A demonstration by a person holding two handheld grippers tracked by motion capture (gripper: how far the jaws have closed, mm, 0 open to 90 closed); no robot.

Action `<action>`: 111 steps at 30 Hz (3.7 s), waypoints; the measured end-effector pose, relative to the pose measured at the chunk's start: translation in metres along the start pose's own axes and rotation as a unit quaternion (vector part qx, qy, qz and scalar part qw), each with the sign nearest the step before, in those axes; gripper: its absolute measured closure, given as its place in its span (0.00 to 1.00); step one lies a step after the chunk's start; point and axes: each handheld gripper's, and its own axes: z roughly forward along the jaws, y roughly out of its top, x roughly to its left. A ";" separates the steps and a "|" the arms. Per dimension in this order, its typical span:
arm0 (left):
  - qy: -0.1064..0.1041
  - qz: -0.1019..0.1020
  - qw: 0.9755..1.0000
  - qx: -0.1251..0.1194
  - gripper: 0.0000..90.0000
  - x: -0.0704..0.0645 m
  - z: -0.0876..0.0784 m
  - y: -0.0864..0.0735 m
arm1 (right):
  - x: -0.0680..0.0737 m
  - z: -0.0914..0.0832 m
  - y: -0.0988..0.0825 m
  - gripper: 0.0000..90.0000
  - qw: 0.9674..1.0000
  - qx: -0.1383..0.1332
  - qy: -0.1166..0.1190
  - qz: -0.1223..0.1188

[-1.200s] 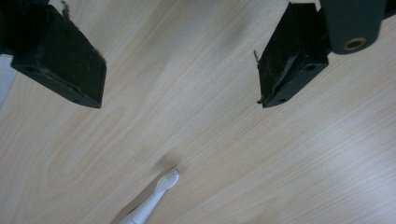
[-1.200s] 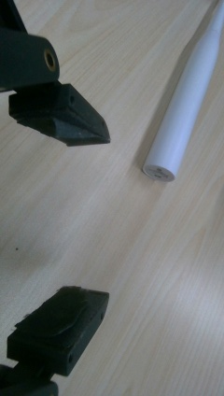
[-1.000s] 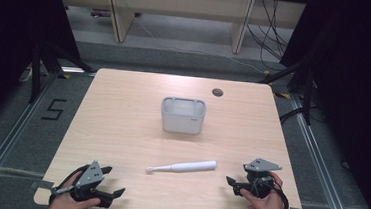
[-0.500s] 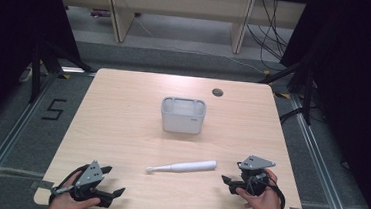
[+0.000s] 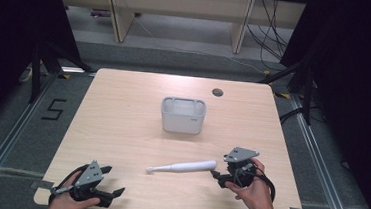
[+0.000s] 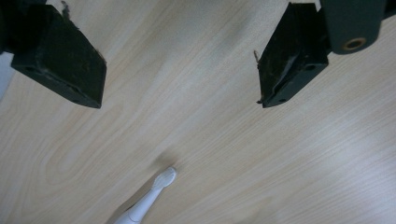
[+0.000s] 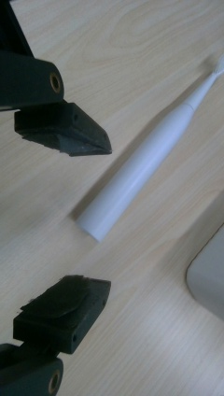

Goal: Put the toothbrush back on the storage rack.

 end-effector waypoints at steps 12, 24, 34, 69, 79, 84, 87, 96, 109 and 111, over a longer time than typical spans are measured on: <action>-0.002 0.000 1.000 0.002 0.16 0.000 0.000 0.000 | 0.019 0.026 0.034 0.39 0.996 0.021 0.041 -0.079; 0.004 0.014 1.000 0.008 0.16 0.002 -0.002 0.000 | 0.037 0.056 0.066 0.45 0.987 0.076 0.072 -0.124; 0.002 0.010 1.000 0.007 0.16 0.002 -0.001 0.000 | 0.038 0.071 0.074 0.48 0.980 0.111 0.086 -0.141; 0.000 0.002 1.000 0.001 0.16 0.000 -0.001 0.000 | 0.035 0.105 0.086 0.64 0.946 0.229 0.107 -0.203; 0.004 0.006 1.000 -0.001 0.16 0.001 0.000 0.000 | 0.037 0.104 0.084 0.72 0.942 0.254 0.122 -0.184; -0.003 0.004 1.000 0.004 0.16 0.000 -0.001 0.000 | 0.034 0.108 0.088 0.73 0.934 0.268 0.127 -0.198; -0.004 0.002 1.000 0.000 0.16 0.000 -0.001 0.000 | 0.036 0.110 0.089 0.73 0.935 0.276 0.130 -0.183; 0.000 0.005 1.000 0.001 0.16 0.000 -0.001 0.000 | 0.036 0.116 0.096 0.74 0.925 0.294 0.128 -0.203; -0.001 0.003 1.000 0.001 0.16 0.000 -0.001 0.000 | 0.041 0.115 0.098 0.74 0.918 0.305 0.120 -0.223; -0.001 0.002 1.000 0.001 0.16 0.001 -0.002 0.000 | 0.044 0.113 0.096 0.74 0.919 0.319 0.119 -0.199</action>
